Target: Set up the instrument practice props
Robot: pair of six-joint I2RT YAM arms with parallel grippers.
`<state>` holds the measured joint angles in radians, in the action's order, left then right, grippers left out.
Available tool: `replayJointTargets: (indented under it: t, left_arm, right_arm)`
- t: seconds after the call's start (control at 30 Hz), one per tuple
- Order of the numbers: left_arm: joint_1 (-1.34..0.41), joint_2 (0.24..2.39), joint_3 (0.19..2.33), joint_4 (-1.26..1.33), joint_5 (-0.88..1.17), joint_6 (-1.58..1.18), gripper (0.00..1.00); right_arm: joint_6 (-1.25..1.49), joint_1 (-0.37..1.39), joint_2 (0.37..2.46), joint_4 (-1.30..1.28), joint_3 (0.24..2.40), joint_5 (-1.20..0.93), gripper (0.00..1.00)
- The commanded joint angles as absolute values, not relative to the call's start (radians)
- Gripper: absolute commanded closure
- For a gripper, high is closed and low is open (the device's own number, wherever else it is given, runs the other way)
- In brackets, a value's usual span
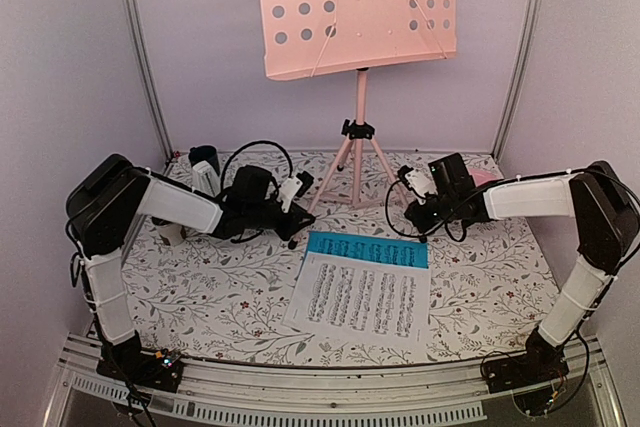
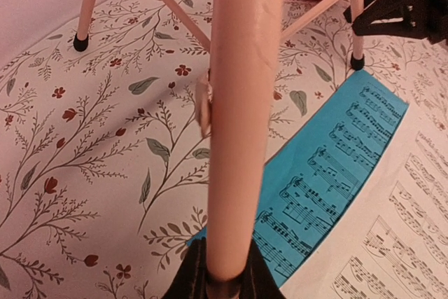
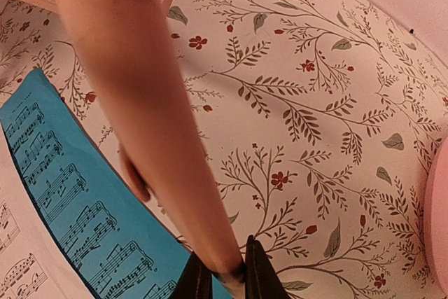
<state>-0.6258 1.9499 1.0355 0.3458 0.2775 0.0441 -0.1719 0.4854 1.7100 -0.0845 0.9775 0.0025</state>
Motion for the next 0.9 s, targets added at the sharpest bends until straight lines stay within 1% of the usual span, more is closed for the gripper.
replayJointTargets:
  t: [0.0, 0.1, 0.3, 0.5, 0.67, 0.87]
  left_arm:
    - [-0.616, 1.994, 1.013, 0.221, 0.219, -0.093, 1.00]
    - [-0.617, 1.988, 1.013, 0.221, 0.221, -0.094, 1.00]
    - [-0.649, 2.021, 1.074, 0.206, 0.225, -0.092, 0.99]
    - [-0.676, 2.064, 1.133, 0.178, 0.218, -0.087, 0.99]
    - [-0.672, 2.044, 1.101, 0.170, 0.180, -0.069, 0.98]
    - [-0.661, 2.009, 1.059, 0.163, 0.157, -0.061, 0.98]
  right_arm:
    - [-0.026, 0.451, 1.756, -0.410, 0.913, 0.182, 1.00]
    - [-0.018, 0.449, 1.766, -0.422, 0.907, 0.202, 1.00]
    - [-0.008, 0.448, 1.711, -0.422, 0.919, 0.267, 1.00]
    - [-0.022, 0.423, 1.736, -0.426, 0.934, 0.302, 1.00]
    - [-0.031, 0.425, 1.746, -0.419, 0.922, 0.241, 1.00]
    - [-0.034, 0.469, 1.732, -0.409, 0.908, 0.148, 1.00]
